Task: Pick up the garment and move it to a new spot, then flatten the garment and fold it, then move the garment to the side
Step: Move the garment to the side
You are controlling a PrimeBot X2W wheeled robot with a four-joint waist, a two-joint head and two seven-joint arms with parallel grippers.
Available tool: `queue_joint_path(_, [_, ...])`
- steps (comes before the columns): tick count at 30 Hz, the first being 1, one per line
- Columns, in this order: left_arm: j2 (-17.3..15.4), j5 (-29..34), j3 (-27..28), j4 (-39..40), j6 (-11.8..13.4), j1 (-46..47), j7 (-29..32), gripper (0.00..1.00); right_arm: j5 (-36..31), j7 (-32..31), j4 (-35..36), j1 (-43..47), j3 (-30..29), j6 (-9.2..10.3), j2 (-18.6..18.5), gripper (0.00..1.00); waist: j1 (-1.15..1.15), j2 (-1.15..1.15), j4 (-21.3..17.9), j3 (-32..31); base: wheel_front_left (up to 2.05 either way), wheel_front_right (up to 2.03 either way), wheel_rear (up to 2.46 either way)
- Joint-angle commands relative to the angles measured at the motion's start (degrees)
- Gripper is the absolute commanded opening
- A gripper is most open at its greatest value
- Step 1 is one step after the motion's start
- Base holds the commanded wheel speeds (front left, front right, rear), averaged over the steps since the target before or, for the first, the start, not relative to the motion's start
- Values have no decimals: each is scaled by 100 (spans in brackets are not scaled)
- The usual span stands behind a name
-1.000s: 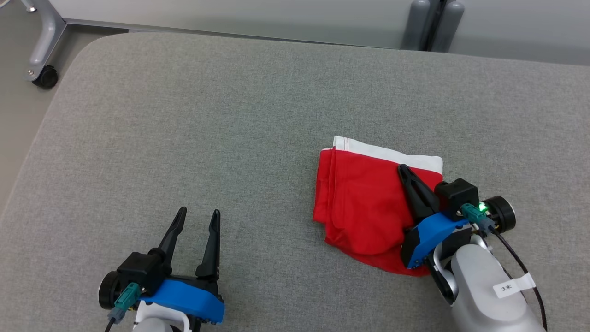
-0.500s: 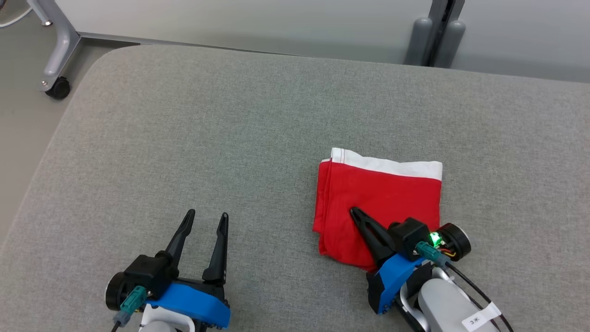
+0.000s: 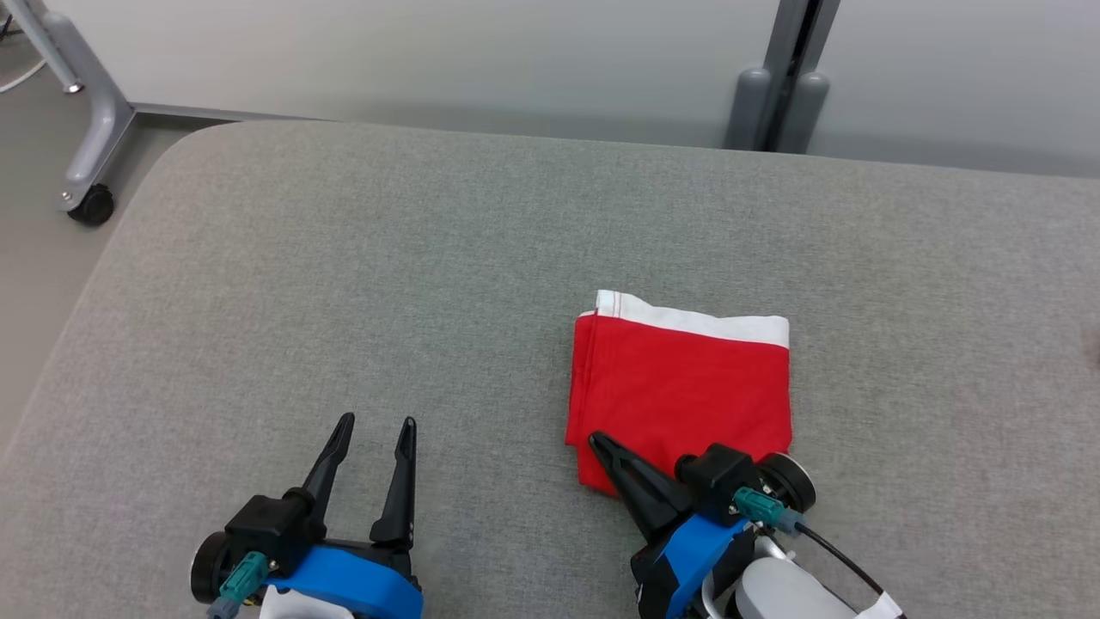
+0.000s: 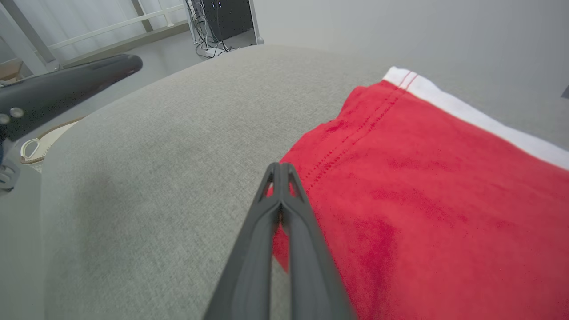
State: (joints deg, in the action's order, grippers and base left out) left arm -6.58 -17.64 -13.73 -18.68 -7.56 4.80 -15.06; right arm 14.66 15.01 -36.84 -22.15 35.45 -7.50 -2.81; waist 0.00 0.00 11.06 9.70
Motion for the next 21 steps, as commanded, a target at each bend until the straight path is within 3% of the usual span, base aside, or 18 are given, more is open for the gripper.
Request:
queue_joint_path(1, [15,34,42,15,16,-3,-13,100,52,21,151,-8,-69,1,-19,0,0,0,-119,-98,0,0,0])
queue_joint_path(7, [65,155,268,22,16,-63,-13,100,-25,20,879,317,-817,1,-26,0,0,0,-492,-351,0,0,0])
queue_joint_path(8, [67,178,310,7,16,-74,-13,100,-77,20,941,395,-1004,1,-22,18,0,0,-553,-399,0,0,0])
queue_joint_path(9, [69,203,351,-15,16,-84,-13,100,-104,20,1008,480,-1217,1,-22,46,0,0,-613,-445,0,0,0])
queue_joint_path(10, [80,222,382,-36,16,-89,-13,100,-124,20,1054,574,-1432,1,-22,94,0,0,-667,-490,0,0,0])
queue_joint_path(11, [78,277,404,-44,16,-86,-13,100,-178,20,1067,671,-1598,1,-19,100,0,0,-720,-532,0,0,0])
queue_joint_path(21, [169,573,737,-259,16,-357,-12,100,-490,21,979,1417,-2894,1,-14,100,0,0,-1097,-810,0,0,0])
